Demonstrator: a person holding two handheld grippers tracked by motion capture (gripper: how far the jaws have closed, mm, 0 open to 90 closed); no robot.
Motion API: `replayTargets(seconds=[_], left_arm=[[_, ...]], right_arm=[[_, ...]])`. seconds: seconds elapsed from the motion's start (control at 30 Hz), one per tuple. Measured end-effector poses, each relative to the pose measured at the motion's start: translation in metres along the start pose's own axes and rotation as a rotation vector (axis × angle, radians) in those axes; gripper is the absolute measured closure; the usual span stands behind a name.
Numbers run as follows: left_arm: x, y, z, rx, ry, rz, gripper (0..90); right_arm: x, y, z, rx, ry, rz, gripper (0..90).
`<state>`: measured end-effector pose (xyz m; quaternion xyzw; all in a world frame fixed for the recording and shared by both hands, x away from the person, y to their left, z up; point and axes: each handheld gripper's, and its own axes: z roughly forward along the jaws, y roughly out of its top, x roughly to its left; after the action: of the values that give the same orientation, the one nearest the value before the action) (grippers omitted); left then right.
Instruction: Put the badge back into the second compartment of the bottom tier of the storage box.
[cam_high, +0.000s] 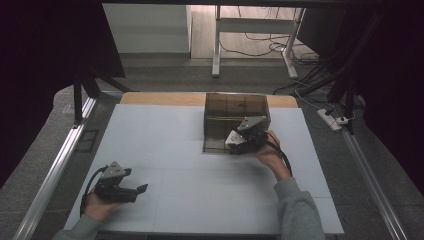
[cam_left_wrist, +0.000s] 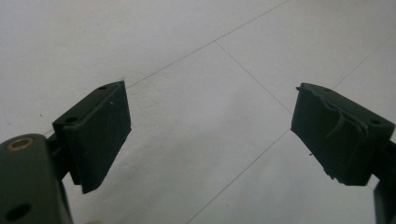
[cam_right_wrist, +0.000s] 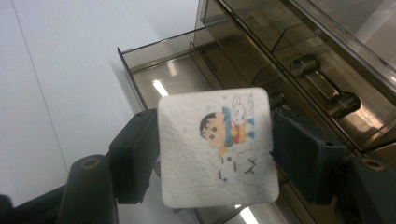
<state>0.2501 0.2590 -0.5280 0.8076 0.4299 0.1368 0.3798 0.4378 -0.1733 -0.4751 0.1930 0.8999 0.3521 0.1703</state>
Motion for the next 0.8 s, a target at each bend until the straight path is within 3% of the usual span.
replayTargets(seconds=[0.17,0.63,0.8], left_arm=[[0.000,0.000,0.000,0.002,-0.001,0.002,11.7],[0.001,0.000,0.001,0.000,-0.003,-0.008,11.8],[0.002,0.000,0.001,0.002,-0.003,-0.009,11.8]], right_arm=[[0.004,0.002,-0.002,-0.007,-0.010,-0.008,28.4],[0.008,-0.004,-0.011,-0.015,0.017,0.041,28.6],[0.014,-0.011,-0.021,-0.031,0.001,0.058,29.2]])
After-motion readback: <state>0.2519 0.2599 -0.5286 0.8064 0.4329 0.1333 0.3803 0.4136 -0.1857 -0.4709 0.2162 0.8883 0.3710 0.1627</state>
